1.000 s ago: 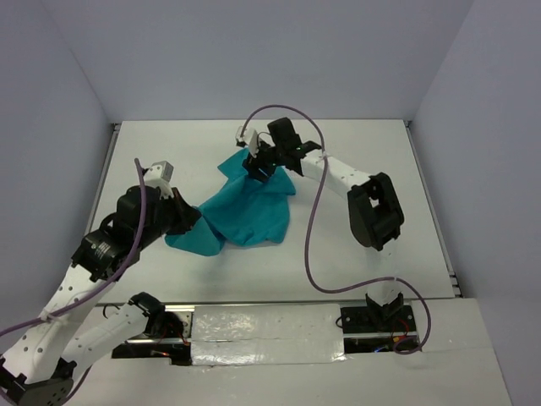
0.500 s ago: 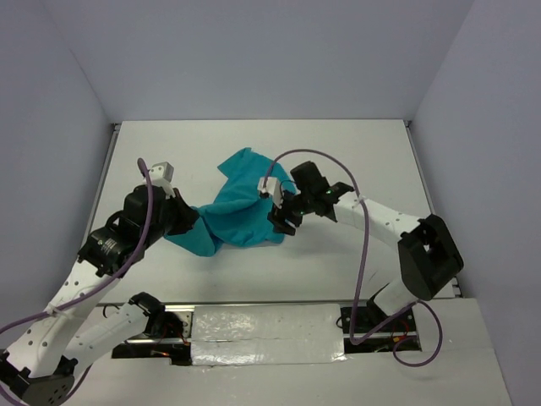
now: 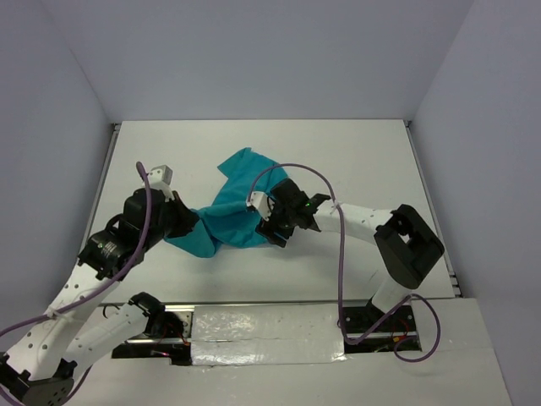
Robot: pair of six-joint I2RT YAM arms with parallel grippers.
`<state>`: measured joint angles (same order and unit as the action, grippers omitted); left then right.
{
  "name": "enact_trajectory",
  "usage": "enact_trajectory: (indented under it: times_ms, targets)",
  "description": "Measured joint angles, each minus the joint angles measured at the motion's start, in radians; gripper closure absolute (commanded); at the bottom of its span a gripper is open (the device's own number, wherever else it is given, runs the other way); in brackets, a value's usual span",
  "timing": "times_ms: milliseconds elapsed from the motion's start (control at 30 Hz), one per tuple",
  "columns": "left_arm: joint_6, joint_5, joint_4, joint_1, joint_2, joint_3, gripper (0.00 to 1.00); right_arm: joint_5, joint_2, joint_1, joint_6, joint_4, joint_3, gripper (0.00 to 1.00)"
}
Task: Fold and stack the t-shirts
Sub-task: Flatten out the tshirt
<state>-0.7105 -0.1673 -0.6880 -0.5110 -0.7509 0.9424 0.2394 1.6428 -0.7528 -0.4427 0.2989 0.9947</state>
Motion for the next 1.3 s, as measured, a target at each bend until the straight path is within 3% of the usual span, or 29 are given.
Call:
enact_trajectory:
  times_ms: [400,567,700,867,900,1000,1167,1300]
  targets:
    - [-0.004,0.0,-0.003,0.0,0.032,0.0,1.0,-0.088,0.007,-0.081,0.08,-0.019,0.0,0.28]
    - [-0.006,0.0,-0.005,0.0,0.048,0.0,1.0,-0.159,0.054,-0.129,0.087,-0.03,0.01,0.34]
    - [-0.01,0.0,-0.011,0.0,0.06,0.0,1.0,-0.225,0.096,-0.153,0.085,-0.02,0.018,0.46]
    - [-0.023,0.0,-0.018,0.0,0.068,0.0,1.0,-0.288,0.097,-0.159,0.068,-0.019,0.018,0.75]
    - [-0.024,0.0,-0.018,0.0,0.068,0.0,1.0,-0.299,0.093,-0.159,0.06,-0.02,0.015,0.88]
    - [-0.024,0.0,-0.018,0.0,0.068,0.0,1.0,-0.314,0.054,-0.158,0.04,-0.022,-0.008,1.0]
    - [-0.019,-0.002,-0.016,0.0,0.066,-0.001,1.0,-0.277,-0.116,-0.12,0.002,0.011,-0.034,1.0]
    - [0.013,-0.005,-0.015,0.0,0.051,0.0,1.0,-0.199,-0.302,-0.005,-0.061,0.087,0.015,1.0]
